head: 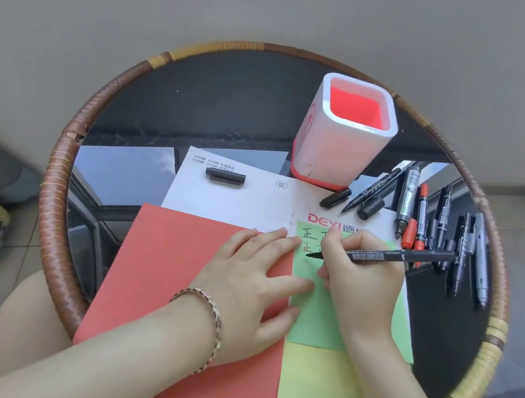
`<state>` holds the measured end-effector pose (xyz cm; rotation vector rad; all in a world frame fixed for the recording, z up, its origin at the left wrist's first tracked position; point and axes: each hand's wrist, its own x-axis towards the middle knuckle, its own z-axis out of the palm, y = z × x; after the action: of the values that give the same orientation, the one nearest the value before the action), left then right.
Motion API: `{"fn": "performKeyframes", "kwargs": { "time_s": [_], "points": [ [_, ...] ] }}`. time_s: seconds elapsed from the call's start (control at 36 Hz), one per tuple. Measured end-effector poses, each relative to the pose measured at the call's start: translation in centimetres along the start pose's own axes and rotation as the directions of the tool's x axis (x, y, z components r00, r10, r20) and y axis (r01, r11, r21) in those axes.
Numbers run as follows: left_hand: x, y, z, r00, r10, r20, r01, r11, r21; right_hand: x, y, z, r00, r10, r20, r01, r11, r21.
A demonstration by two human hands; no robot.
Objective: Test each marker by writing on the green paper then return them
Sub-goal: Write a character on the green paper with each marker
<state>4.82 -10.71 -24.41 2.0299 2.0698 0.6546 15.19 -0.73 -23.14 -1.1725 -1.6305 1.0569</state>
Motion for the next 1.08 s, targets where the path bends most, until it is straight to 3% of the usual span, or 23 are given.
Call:
{"fn": "performKeyframes", "kwargs": {
  "time_s": [0.5,0.72,1.08],
  "points": [
    [-0.01,0.03,0.04,1.0,-0.009,-0.012,0.009,0.999,-0.035,-0.09,-0.51,0.19,0.999,-0.015,0.045,0.018,0.998,-0.064],
    [0.02,0.1,-0.08,1.0,-0.016,0.001,0.016,0.999,-0.035,0.03,0.02,0.08,0.999,-0.033,-0.032,0.029,0.993,-0.114],
    [0.02,0.09,-0.16,1.0,-0.02,0.007,0.021,0.999,-0.038,0.15,0.26,0.05,0.999,-0.033,-0.011,0.031,0.991,-0.128]
  ]
}}
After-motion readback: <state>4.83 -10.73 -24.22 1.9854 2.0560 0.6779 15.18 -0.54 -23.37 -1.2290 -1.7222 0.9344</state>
